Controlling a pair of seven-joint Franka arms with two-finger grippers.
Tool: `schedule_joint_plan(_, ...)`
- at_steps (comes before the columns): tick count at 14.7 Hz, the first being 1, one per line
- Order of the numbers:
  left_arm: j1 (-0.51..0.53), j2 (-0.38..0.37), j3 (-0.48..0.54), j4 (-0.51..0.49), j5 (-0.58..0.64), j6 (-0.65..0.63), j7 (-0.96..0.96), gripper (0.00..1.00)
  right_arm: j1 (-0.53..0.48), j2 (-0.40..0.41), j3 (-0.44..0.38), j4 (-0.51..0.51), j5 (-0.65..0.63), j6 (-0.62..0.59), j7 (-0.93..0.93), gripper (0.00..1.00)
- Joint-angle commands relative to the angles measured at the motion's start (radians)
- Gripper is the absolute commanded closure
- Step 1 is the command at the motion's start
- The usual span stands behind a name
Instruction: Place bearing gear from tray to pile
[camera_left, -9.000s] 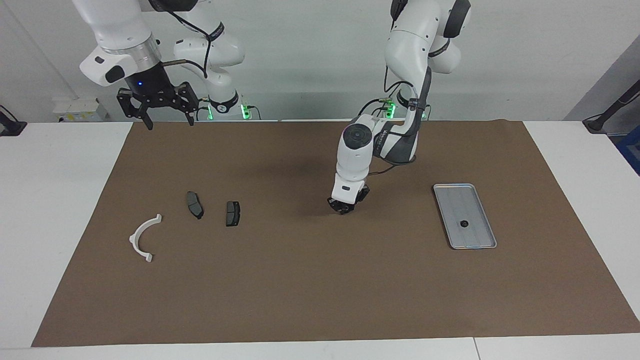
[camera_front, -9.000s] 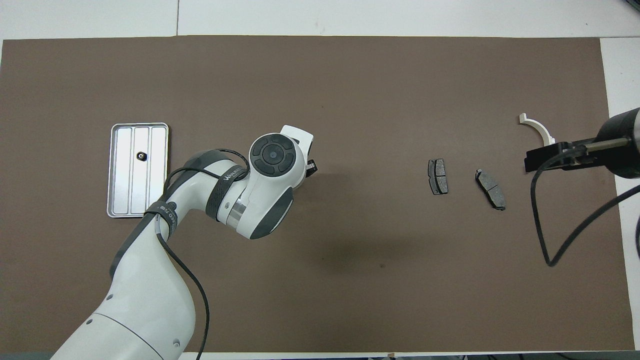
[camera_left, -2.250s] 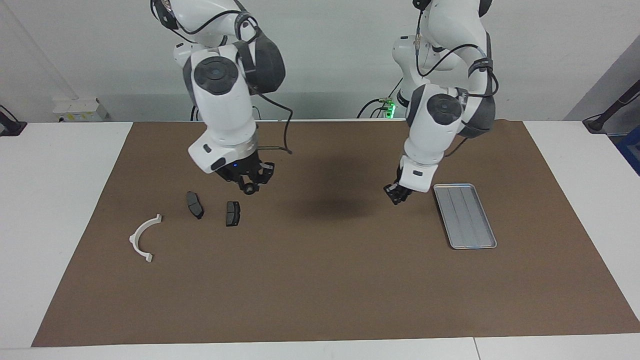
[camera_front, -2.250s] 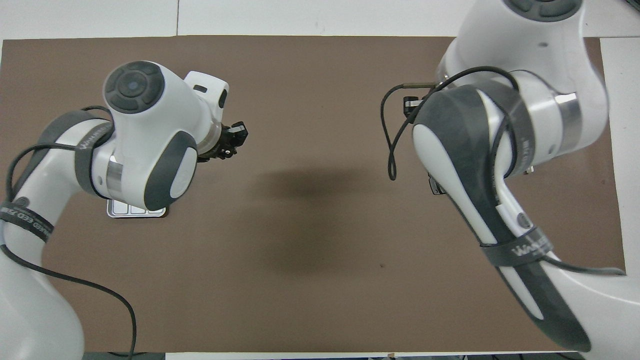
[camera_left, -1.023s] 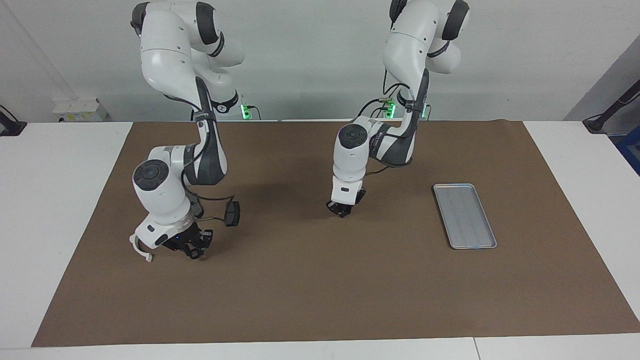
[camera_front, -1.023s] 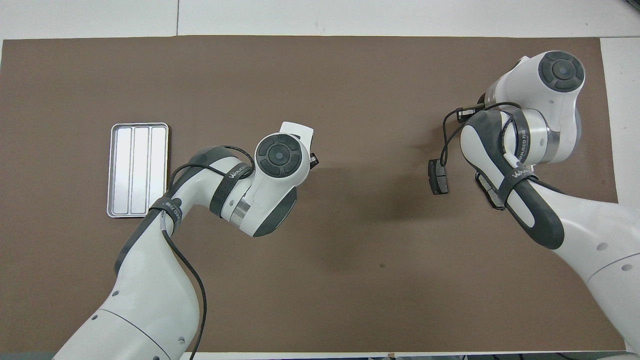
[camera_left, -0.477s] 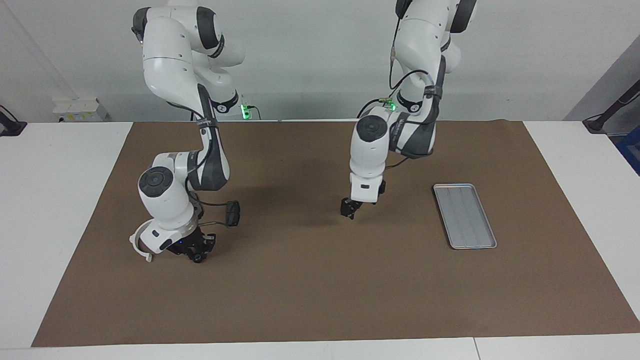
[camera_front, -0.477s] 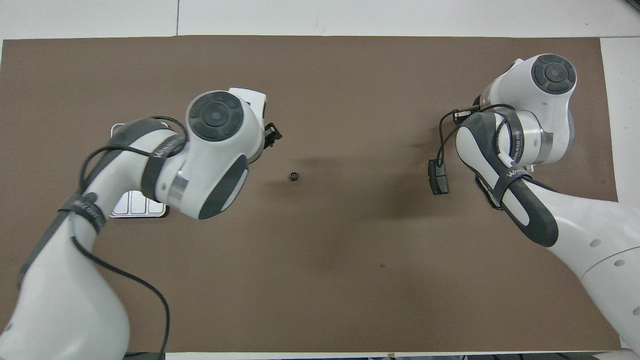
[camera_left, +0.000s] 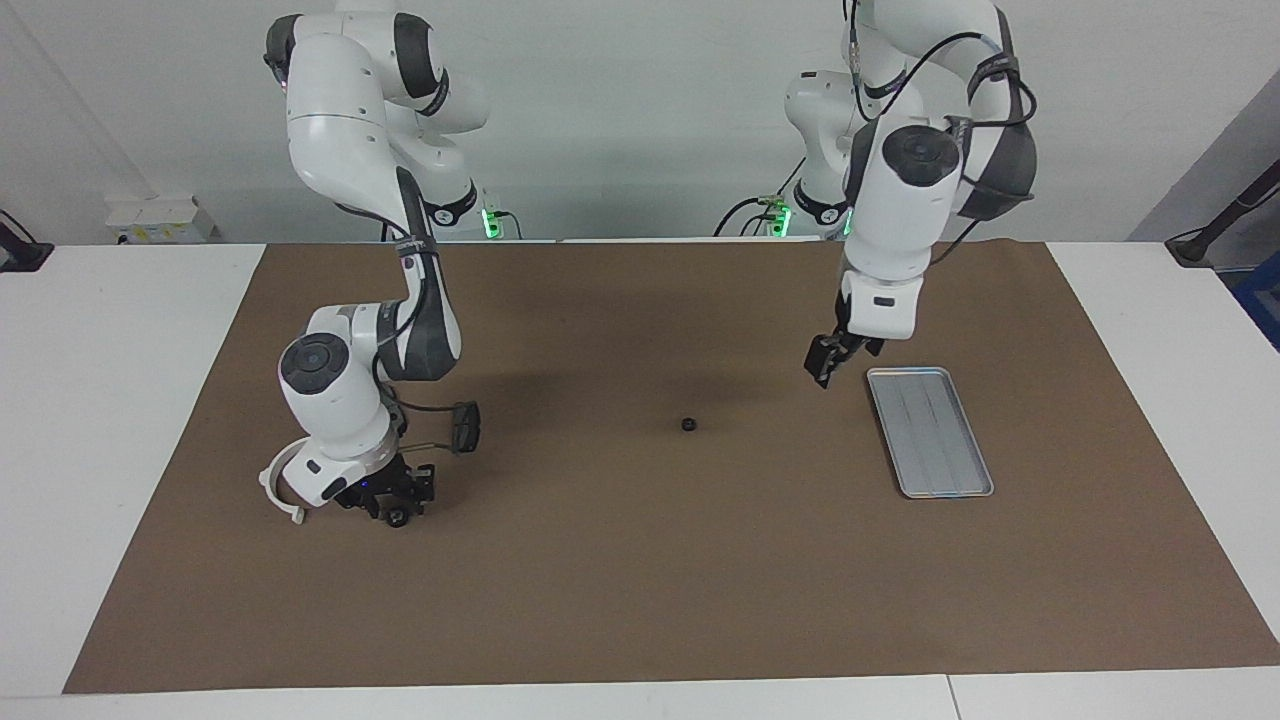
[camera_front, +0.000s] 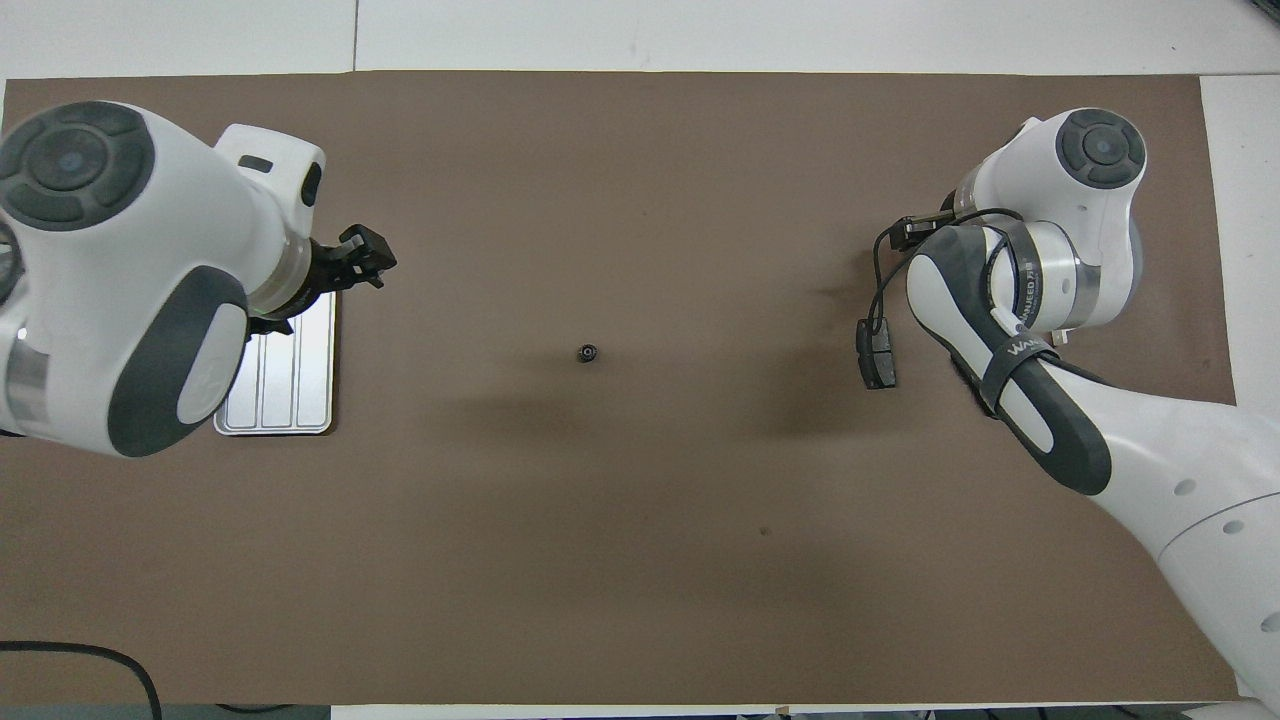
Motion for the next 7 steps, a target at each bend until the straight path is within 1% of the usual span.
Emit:
schedule_joint_plan(1,0.078,-0.085,-0.011,-0.039,0.004,-0.069,0.147,0.00,0.068,-0.086,0.007,0.018,-0.006,-0.161,0.155,0.00)
schedule_joint_plan(2,0.099,-0.099,-0.011,-0.040,0.004,-0.089,0.193,0.00,0.098,-0.112,0.012,0.020,-0.003,-0.206,0.244,0.00)
schedule_joint_plan(4,0.113,-0.108,-0.011,-0.043,0.004,-0.106,0.256,0.00,0.173,-0.143,0.016,0.026,0.005,-0.258,0.424,0.00)
schedule_joint_plan(6,0.165,-0.109,-0.028,-0.058,-0.021,-0.095,0.261,0.00,0.250,-0.144,0.018,0.061,0.017,-0.296,0.620,0.00)
schedule_joint_plan(7,0.181,-0.112,-0.036,-0.058,-0.054,-0.096,0.268,0.00,0.295,-0.143,0.016,0.072,0.047,-0.300,0.706,0.00)
